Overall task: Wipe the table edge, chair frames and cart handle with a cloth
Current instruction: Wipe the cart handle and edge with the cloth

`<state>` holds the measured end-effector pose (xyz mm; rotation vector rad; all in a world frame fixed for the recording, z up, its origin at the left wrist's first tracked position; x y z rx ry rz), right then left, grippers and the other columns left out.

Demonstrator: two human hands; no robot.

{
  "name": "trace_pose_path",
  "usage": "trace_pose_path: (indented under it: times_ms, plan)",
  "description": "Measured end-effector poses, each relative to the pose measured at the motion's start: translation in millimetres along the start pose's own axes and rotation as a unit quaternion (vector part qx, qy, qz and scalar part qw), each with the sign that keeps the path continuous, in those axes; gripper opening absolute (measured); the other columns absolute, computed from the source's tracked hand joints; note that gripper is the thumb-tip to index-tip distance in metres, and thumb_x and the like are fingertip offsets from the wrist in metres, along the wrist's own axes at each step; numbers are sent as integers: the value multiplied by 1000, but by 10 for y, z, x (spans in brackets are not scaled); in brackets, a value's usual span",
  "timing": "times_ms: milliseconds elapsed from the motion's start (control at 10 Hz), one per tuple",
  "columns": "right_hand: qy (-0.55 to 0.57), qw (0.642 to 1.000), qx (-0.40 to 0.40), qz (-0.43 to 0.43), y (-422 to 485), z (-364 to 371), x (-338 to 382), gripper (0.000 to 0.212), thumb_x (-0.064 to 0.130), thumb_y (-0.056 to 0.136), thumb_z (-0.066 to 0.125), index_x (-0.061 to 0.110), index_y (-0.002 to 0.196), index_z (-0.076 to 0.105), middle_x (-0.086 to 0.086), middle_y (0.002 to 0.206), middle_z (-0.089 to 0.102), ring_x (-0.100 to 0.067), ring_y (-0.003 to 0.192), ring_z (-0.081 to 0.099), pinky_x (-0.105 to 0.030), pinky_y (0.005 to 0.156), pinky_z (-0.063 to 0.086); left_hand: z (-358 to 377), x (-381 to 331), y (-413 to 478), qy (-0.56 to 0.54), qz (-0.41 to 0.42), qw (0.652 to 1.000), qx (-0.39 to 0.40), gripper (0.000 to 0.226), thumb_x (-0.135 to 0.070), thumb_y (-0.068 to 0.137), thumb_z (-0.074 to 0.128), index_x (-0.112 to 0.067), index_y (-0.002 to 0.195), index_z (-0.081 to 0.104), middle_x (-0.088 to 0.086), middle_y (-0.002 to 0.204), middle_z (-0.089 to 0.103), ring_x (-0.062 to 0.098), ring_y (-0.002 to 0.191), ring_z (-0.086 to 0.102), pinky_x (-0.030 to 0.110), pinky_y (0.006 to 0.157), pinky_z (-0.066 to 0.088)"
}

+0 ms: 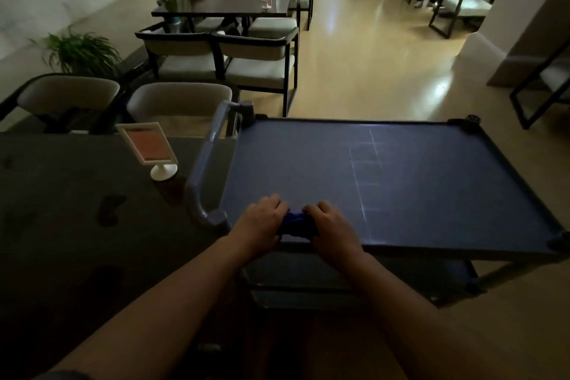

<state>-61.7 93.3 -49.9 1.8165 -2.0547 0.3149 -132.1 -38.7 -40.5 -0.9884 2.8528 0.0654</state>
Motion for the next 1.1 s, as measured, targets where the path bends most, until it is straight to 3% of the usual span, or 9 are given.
trace_pose_path:
  times_ms: [100,300,500,700,900,1000,1100]
  plan:
    - [-1,1000,11,15,380,101,-101,40,17,82,70,20,118,53,-7,110,54,-23,97,54,-40,81,54,76,237,329,-6,6,1000,16,48,-21,78,65,-20,123,47,9,113,50,28,98,51,37,73,42]
    - [-28,998,49,30,638,323,-253,33,14,80,65,15,112,56,-10,106,54,-29,92,54,-38,70,48,303,413,566,17,-13,998,59,36,-17,82,57,-14,118,51,13,115,48,32,101,48,42,72,41]
    - [-37,992,121,9,745,588,-398,34,13,79,61,14,112,55,-9,110,53,-29,100,50,-36,76,44,662,536,600,-24,-29,992,124,45,-6,76,59,-8,119,49,13,122,47,31,107,45,43,82,48]
    - [-60,987,150,-14,782,691,-408,28,12,82,58,12,109,51,-9,112,53,-29,102,48,-36,77,44,730,507,647,-26,-22,990,140,41,-7,75,62,-9,114,48,13,121,47,31,105,45,41,83,45]
    - [-120,956,262,-53,903,652,-299,58,48,80,63,17,123,41,-9,121,47,-31,112,47,-42,86,42,577,528,499,-77,-46,982,168,57,-35,84,66,-12,131,43,13,131,44,31,119,42,48,97,45]
    - [-120,940,309,-84,995,647,-167,68,62,77,61,19,125,41,-9,122,46,-30,112,47,-44,91,43,397,538,256,-132,-109,979,112,56,-37,87,62,-11,134,44,12,137,42,30,123,44,46,103,42]
    - [-107,937,298,-150,1183,583,188,61,57,81,59,18,126,44,-10,124,47,-31,116,48,-47,94,44,162,593,-16,-162,-198,964,70,46,-29,90,59,-10,131,49,14,132,49,31,120,50,45,103,42]
Point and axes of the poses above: each hand's wrist, its own y-axis towards the middle knuckle, its own z-axis out of the palm, x = y × z, the point moved 5 cm from there along y, towards the middle knuckle
